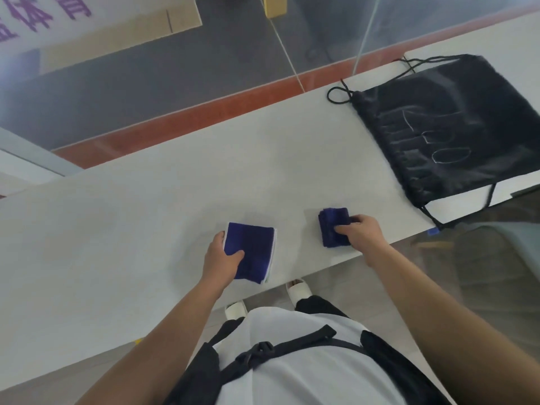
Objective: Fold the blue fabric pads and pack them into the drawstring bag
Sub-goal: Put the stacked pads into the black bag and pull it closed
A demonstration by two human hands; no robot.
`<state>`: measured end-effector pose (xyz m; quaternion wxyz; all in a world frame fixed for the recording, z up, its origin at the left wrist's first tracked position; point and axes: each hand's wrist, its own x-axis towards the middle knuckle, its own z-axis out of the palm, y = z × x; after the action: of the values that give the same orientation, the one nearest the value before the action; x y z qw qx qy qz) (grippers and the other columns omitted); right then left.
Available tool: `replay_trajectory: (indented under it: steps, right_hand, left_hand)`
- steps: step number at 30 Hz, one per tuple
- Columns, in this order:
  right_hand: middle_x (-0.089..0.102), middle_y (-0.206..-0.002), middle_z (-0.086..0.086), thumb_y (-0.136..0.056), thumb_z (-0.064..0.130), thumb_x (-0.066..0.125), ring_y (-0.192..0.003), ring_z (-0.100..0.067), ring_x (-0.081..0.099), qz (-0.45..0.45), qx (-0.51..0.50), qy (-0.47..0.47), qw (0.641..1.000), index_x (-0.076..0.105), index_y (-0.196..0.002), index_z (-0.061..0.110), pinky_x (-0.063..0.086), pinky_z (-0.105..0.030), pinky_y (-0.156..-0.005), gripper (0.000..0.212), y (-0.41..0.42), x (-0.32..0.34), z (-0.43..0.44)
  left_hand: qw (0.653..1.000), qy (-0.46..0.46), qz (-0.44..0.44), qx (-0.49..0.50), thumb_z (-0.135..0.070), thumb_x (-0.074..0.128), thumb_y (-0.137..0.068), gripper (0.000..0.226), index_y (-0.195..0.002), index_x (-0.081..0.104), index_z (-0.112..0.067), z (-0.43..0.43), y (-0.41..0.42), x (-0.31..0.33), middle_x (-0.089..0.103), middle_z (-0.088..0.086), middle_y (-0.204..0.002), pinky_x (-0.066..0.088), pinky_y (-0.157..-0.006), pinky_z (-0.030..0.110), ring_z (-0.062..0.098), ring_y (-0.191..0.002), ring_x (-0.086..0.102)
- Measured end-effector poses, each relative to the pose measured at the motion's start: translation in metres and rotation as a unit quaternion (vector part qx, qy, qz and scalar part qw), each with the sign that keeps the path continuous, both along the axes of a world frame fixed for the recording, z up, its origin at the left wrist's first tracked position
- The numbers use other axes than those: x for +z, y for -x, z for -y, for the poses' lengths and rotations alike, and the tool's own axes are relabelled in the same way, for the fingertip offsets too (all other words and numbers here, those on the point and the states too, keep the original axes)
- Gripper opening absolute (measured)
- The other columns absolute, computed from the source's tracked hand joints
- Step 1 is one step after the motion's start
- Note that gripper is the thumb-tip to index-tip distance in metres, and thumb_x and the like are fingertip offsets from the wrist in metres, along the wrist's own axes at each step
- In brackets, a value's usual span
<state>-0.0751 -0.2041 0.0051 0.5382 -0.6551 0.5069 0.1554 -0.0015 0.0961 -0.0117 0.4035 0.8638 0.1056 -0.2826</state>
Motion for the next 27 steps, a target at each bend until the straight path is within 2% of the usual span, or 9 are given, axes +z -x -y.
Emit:
replay_trajectory:
  steps: [5, 8, 12, 14, 16, 19, 21, 25, 27]
  right_hand:
    - [0.066, -0.116, -0.011, -0.080, 0.015, 0.078, -0.103, -0.029, 0.063, -0.002, -0.074, -0.029, 0.997, 0.058, -0.123, 0.008, 0.052, -0.044, -0.093, 0.048, 0.042, -0.007, -0.009]
    - [0.065, -0.116, -0.012, -0.081, 0.013, 0.077, -0.100, -0.028, 0.061, 0.000, -0.135, -0.059, 0.989, 0.056, -0.123, 0.008, 0.050, -0.039, -0.077, 0.048, 0.064, -0.012, -0.021]
    - [0.062, -0.120, -0.016, -0.081, 0.007, 0.077, -0.107, -0.032, 0.063, 0.045, -0.237, -0.130, 0.962, 0.052, -0.123, 0.009, 0.057, -0.049, -0.089, 0.048, 0.072, -0.011, -0.032]
    - [0.061, -0.121, -0.015, -0.079, 0.006, 0.078, -0.108, -0.033, 0.062, 0.047, -0.234, -0.153, 0.959, 0.050, -0.126, 0.010, 0.058, -0.046, -0.082, 0.055, 0.073, -0.002, -0.035]
    - [0.065, -0.116, -0.014, -0.080, 0.005, 0.077, -0.103, -0.031, 0.064, 0.038, -0.211, -0.187, 0.959, 0.053, -0.126, 0.010, 0.055, -0.040, -0.075, 0.053, 0.077, 0.011, -0.042]
    - [0.073, -0.109, -0.013, -0.081, 0.005, 0.076, -0.095, -0.030, 0.069, 0.070, -0.191, -0.244, 0.948, 0.061, -0.124, 0.007, 0.054, -0.039, -0.080, 0.045, 0.085, 0.033, -0.059]
    - [0.075, -0.110, -0.013, -0.082, 0.004, 0.075, -0.094, -0.029, 0.072, 0.104, -0.167, -0.253, 0.947, 0.063, -0.121, 0.009, 0.056, -0.039, -0.080, 0.042, 0.080, 0.044, -0.076]
    - [0.075, -0.112, -0.014, -0.081, 0.001, 0.075, -0.093, -0.027, 0.074, 0.105, -0.140, -0.237, 0.956, 0.065, -0.119, 0.008, 0.060, -0.041, -0.084, 0.040, 0.048, 0.050, -0.113]
    - [0.075, -0.111, -0.014, -0.079, 0.002, 0.078, -0.093, -0.026, 0.073, 0.078, -0.142, -0.205, 0.965, 0.063, -0.122, 0.006, 0.062, -0.038, -0.075, 0.046, 0.033, 0.045, -0.124]
  left_hand:
    - [0.999, -0.004, -0.001, -0.035, -0.016, 0.070, -0.090, 0.051, -0.135, 0.048, -0.023, 0.022, 0.001, 0.004, 0.064, 0.000, -0.117, 0.056, -0.077, 0.034, 0.019, -0.099, 0.065]
    - [0.998, -0.010, -0.002, -0.060, -0.016, 0.070, -0.090, 0.052, -0.137, 0.048, -0.022, 0.029, 0.000, 0.006, 0.065, 0.001, -0.119, 0.058, -0.083, 0.038, 0.020, -0.101, 0.065]
    - [0.994, -0.010, -0.005, -0.105, -0.016, 0.071, -0.089, 0.051, -0.134, 0.048, -0.021, 0.033, -0.005, 0.010, 0.065, 0.000, -0.117, 0.054, -0.081, 0.035, 0.021, -0.100, 0.064]
    - [0.992, -0.008, -0.014, -0.124, -0.019, 0.073, -0.087, 0.055, -0.136, 0.046, -0.020, 0.032, -0.008, 0.012, 0.065, 0.000, -0.118, 0.056, -0.082, 0.036, 0.022, -0.101, 0.065]
    - [0.990, -0.004, -0.025, -0.139, -0.022, 0.072, -0.087, 0.055, -0.136, 0.047, -0.020, 0.031, -0.010, 0.013, 0.066, 0.001, -0.119, 0.058, -0.084, 0.040, 0.022, -0.100, 0.066]
    - [0.987, 0.010, -0.028, -0.160, -0.019, 0.066, -0.092, 0.040, -0.129, 0.051, -0.020, 0.029, -0.010, 0.011, 0.067, 0.002, -0.115, 0.055, -0.071, 0.029, 0.018, -0.094, 0.065]
    - [0.985, 0.027, -0.031, -0.168, -0.015, 0.063, -0.094, 0.039, -0.130, 0.052, -0.019, 0.028, -0.008, 0.010, 0.066, 0.001, -0.114, 0.052, -0.070, 0.026, 0.018, -0.093, 0.063]
    - [0.982, 0.065, -0.054, -0.167, -0.011, 0.063, -0.093, 0.051, -0.142, 0.049, -0.019, 0.020, -0.004, 0.005, 0.064, 0.002, -0.124, 0.056, -0.091, 0.039, 0.023, -0.106, 0.063]
    - [0.981, 0.081, -0.062, -0.165, -0.009, 0.064, -0.093, 0.057, -0.146, 0.045, -0.019, 0.017, -0.004, 0.004, 0.061, 0.002, -0.127, 0.054, -0.092, 0.037, 0.022, -0.109, 0.061]
